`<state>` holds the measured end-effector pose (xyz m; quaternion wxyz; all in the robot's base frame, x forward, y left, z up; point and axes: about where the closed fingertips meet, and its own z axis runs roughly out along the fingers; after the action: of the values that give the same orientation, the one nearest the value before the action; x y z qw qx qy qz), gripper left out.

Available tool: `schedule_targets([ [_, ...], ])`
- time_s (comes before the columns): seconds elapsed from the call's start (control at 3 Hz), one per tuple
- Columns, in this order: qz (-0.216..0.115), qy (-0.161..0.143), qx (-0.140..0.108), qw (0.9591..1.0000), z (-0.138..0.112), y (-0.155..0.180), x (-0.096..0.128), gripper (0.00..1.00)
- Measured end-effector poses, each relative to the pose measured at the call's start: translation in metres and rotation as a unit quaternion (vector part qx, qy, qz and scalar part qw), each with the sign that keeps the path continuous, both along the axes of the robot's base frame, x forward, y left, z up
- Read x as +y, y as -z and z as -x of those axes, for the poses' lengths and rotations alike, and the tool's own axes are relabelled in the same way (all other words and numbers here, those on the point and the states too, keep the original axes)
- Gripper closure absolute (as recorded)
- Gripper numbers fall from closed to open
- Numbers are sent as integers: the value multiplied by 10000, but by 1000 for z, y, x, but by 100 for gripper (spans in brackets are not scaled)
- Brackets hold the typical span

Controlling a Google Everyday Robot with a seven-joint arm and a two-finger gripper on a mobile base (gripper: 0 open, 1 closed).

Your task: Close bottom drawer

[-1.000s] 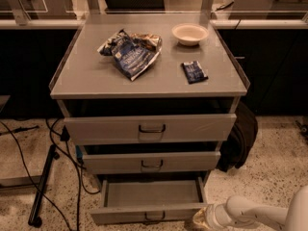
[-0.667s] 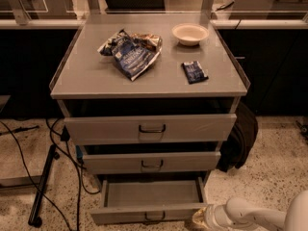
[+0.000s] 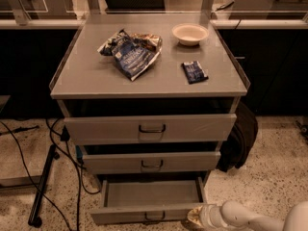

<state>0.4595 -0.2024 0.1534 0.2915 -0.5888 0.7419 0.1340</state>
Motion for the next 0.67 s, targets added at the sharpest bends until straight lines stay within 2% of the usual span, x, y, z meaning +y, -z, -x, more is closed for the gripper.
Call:
schedule_targets([
  [0.33, -75, -101, -504, 9987, -10, 6, 7, 100],
  [0.67, -150, -140, -1026, 9945, -25, 7, 10, 100],
])
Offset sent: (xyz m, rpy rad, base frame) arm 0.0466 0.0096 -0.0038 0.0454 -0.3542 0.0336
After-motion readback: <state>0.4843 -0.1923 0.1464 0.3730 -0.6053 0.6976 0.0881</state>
